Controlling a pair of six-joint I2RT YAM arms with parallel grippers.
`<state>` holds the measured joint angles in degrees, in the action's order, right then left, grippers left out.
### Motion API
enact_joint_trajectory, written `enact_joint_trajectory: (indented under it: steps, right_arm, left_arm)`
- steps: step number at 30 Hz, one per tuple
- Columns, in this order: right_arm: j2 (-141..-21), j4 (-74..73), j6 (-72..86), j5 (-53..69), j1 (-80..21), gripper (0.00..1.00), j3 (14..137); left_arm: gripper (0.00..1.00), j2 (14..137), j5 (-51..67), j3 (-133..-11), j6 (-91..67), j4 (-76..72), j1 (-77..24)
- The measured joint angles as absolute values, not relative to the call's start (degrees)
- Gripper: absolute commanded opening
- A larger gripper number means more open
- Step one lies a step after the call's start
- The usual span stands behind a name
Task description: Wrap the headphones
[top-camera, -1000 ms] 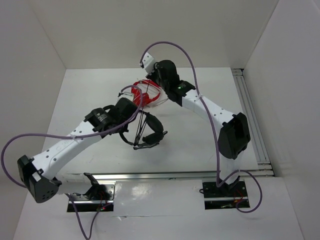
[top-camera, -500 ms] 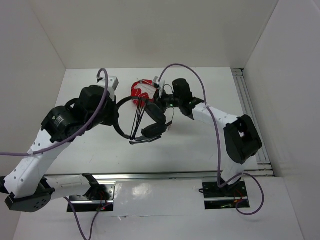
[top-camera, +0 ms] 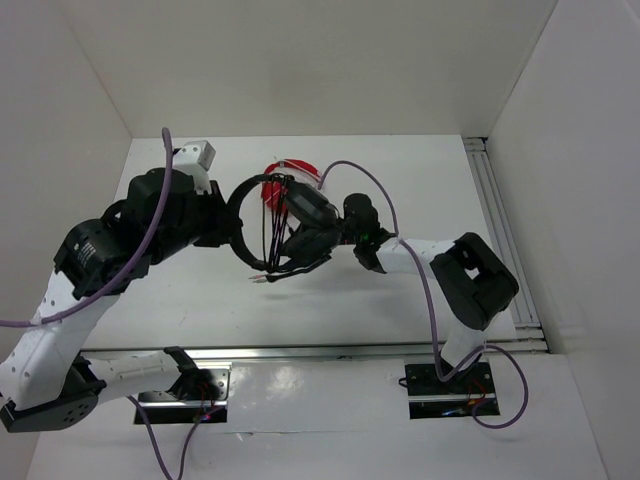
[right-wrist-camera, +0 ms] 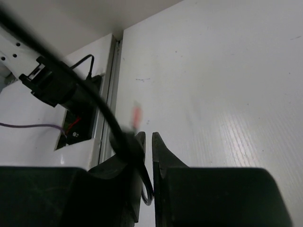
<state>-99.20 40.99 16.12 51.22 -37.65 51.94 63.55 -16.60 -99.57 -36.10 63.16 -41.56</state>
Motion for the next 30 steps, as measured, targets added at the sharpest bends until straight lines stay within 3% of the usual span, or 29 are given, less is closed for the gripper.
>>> enact_joint_trajectory:
  steps: [9, 30]
  right_arm:
    - [-101.9, 54.1, 24.0, 48.6, -37.6, 0.18, 48.7]
    - [-116.4, 61.2, 28.4, 40.0, -40.2, 0.23, 54.1]
  left_arm:
    - [0.0, 61.9, -16.6, -95.2, -38.5, 62.7, -41.6]
    - [0.0, 58.0, -16.1, -91.9, -42.3, 62.6, -41.6]
